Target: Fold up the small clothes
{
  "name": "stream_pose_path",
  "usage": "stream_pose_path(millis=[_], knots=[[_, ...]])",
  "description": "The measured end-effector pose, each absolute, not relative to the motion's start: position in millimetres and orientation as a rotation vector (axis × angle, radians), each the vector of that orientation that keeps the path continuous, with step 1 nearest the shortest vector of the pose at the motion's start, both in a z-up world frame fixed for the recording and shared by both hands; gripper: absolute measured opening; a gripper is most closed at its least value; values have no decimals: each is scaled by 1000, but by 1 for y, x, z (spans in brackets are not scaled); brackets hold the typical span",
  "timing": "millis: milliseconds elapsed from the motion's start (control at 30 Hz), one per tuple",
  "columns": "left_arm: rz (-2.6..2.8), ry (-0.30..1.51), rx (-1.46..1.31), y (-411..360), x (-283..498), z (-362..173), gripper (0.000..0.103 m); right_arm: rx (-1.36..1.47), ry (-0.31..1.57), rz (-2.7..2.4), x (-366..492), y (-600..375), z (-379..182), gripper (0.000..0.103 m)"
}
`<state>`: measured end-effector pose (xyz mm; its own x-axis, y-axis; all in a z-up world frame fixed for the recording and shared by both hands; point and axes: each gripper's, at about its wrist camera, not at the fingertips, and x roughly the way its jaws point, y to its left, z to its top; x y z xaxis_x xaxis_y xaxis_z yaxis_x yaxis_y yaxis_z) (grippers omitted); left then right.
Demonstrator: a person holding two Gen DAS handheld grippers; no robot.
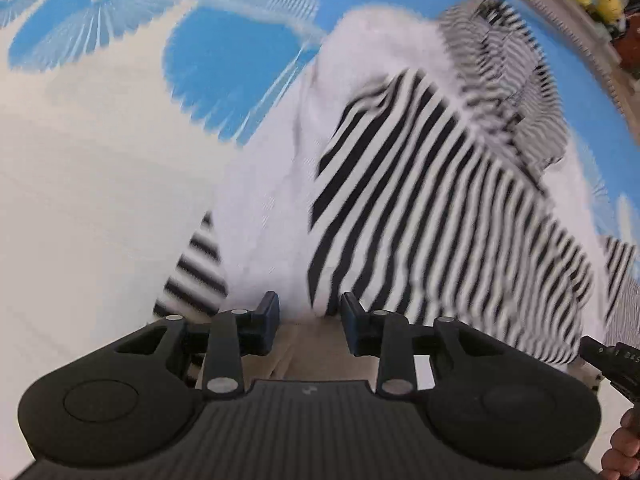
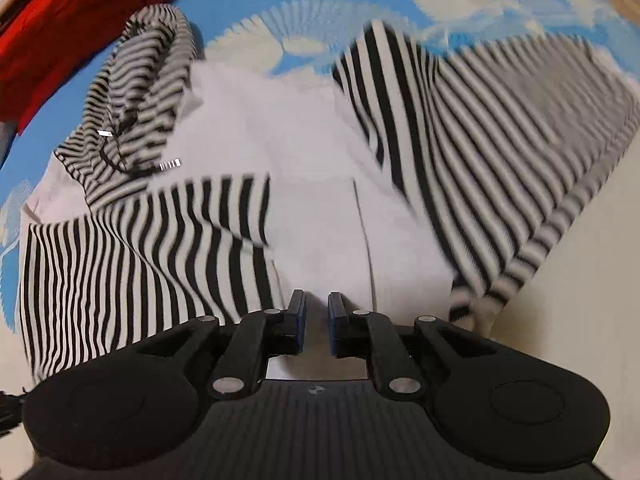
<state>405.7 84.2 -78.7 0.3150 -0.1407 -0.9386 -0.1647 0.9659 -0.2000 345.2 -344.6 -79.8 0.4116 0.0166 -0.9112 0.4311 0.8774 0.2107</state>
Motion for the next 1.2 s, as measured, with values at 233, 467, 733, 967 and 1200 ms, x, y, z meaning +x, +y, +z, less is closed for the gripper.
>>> stream_pose_path(millis=[233,467,733,967,1200], knots=[[1,1226,-265,72,406,-70,38,491,1063,-343,332,-356,-78,21],[-46,1197,-225,57,407,-57,39,509,1065,-326,347,-364,-91,27],[-80,1146,-249,47,409,-32,39,397,1024,-279,369,-364,-92,13],[-102,1126,-293,52,408,-18,39,331,809,-381,360,-370,-48,0],[-120,1117,-314,59,404,-10,39,402,898,-497,355,-385,-60,3]])
